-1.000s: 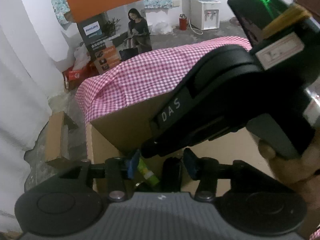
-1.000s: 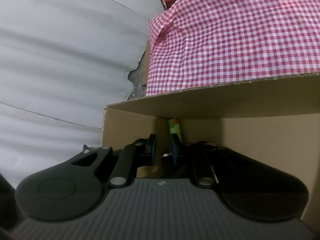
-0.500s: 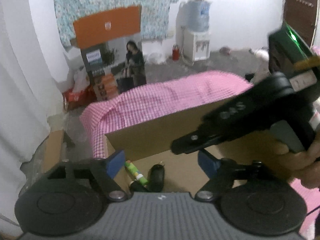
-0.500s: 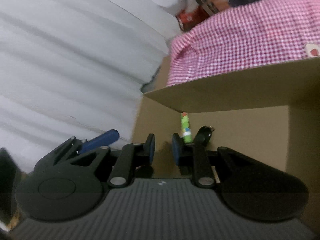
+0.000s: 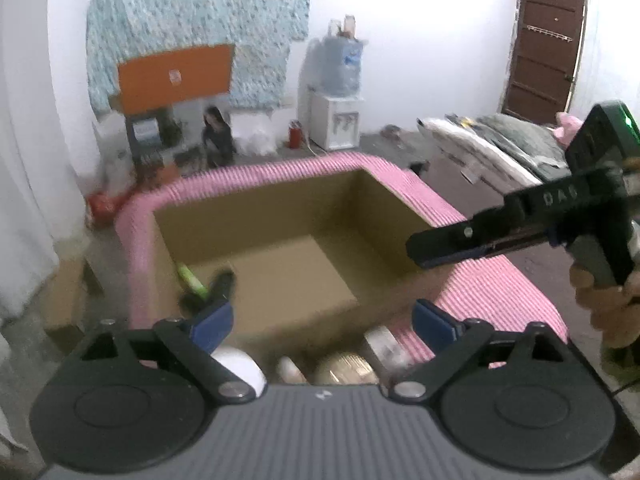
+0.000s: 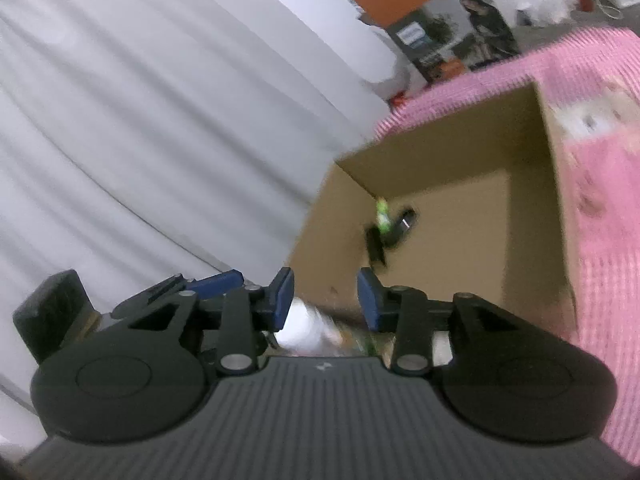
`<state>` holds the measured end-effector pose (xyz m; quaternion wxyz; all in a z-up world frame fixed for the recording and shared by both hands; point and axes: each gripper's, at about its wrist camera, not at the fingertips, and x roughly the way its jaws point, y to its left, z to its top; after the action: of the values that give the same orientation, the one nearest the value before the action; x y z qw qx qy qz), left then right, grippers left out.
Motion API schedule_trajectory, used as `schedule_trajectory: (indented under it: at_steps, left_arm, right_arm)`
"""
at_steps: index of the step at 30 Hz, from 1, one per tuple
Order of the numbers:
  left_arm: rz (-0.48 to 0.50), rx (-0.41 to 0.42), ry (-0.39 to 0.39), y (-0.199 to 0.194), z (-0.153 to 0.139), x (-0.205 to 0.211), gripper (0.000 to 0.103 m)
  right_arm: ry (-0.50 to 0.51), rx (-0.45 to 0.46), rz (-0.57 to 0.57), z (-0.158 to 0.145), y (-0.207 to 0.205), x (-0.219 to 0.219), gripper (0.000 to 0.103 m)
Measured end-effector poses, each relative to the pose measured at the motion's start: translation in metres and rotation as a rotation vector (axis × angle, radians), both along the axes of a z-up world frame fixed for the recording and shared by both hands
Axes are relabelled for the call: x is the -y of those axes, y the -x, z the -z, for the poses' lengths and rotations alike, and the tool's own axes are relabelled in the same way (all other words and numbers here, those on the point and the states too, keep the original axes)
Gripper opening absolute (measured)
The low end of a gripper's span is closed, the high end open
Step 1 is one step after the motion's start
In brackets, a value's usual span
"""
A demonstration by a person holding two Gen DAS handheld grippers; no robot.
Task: Organize rigid objects
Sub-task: 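Move the right gripper back toward the purple lid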
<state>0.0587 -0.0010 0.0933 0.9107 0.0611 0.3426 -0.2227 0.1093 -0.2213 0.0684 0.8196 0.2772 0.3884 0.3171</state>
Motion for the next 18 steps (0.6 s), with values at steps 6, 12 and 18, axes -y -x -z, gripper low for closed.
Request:
schedule_trajectory:
  at_steps: [6, 12, 18]
  left_arm:
    - [0.043, -0.082, -0.011, 0.022, 0.048, 0.008, 0.097]
    - [0.056, -0.100, -0.066, 0.041, 0.084, 0.020, 0.097]
    - [0.098, -0.111, -0.135, 0.052, 0.112, 0.039, 0.097]
  right_arm:
    - [0.058, -0.087, 0.043, 0.056, 0.062, 0.003, 0.036]
    - [0.109, -0.129, 0.065, 0.088, 0.087, -0.007, 0.036]
    - [0.169, -0.163, 0.076, 0.107, 0.087, -0.023, 0.036]
